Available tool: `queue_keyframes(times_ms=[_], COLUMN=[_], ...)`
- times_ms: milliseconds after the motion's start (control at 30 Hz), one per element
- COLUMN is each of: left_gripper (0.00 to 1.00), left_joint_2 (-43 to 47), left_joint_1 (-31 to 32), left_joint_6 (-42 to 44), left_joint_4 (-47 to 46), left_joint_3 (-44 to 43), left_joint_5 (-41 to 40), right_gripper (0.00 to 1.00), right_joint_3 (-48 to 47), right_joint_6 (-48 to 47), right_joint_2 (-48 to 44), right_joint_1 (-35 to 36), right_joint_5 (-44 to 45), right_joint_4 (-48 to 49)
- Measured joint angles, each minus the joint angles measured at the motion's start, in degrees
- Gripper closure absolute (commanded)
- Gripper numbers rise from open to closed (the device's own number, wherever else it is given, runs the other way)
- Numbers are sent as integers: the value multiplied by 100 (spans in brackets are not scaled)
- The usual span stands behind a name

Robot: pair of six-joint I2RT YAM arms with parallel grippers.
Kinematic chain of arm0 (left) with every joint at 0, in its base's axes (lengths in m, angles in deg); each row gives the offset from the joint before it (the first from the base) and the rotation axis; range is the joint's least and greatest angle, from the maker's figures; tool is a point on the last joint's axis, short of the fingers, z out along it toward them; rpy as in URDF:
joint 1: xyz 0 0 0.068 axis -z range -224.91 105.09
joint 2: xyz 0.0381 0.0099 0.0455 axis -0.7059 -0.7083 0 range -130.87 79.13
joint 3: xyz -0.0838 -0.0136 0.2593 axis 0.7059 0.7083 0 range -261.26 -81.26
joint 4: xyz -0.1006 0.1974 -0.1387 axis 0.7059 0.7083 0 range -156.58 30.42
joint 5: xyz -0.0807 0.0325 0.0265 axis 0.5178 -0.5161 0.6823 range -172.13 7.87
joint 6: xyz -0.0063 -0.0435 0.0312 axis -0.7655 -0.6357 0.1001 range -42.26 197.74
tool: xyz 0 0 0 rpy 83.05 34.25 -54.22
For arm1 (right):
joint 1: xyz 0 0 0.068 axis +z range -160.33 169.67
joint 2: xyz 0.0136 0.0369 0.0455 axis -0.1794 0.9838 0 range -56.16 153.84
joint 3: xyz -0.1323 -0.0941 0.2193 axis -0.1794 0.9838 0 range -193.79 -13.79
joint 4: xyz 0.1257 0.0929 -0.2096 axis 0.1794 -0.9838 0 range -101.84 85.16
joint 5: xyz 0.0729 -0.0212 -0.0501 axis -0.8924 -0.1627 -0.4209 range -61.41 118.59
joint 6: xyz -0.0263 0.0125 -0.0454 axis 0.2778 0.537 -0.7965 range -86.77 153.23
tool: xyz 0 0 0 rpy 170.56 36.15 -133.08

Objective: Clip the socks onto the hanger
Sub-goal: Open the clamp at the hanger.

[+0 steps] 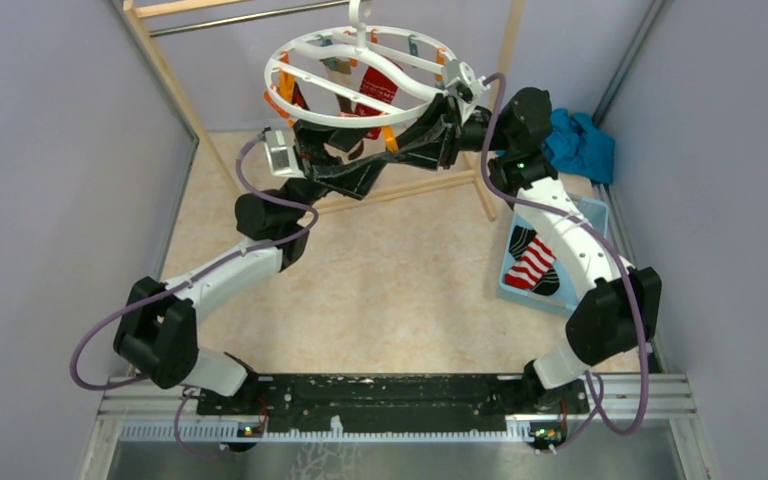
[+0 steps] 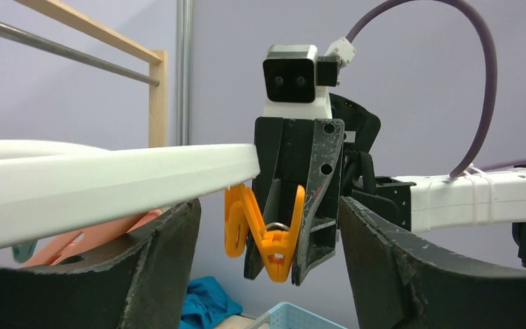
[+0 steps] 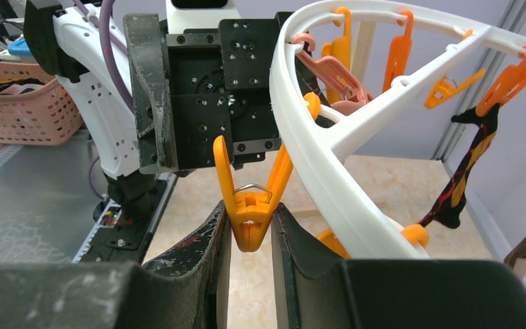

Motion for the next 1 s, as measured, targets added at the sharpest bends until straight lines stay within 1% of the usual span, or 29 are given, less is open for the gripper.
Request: queue_keyframes(times_ms=[133, 300, 700, 833, 1000], left_gripper=[31, 30, 46, 56, 83], left_joint_2=[-68, -177, -328, -337, -361], left_joint_1=[0, 15, 66, 76, 98], left_joint_6=[-52, -96, -166, -170, -219], left_joint_4=[-35, -81, -59, -26, -4], left_joint_3=[-144, -199, -304, -389, -411], left_joint_5=[17, 44, 57, 92, 101], right_gripper=[100, 100, 100, 100, 100], right_joint_3=[2, 11, 24, 48, 76], right_joint_6=[85, 144, 177, 184, 179], right_joint_2=[39, 48, 48, 48, 48], right_joint_1=[0, 0, 0, 0, -7], right_joint_5=[-2, -2, -39, -59, -37], right_joint_4=[92, 116, 192, 201, 223])
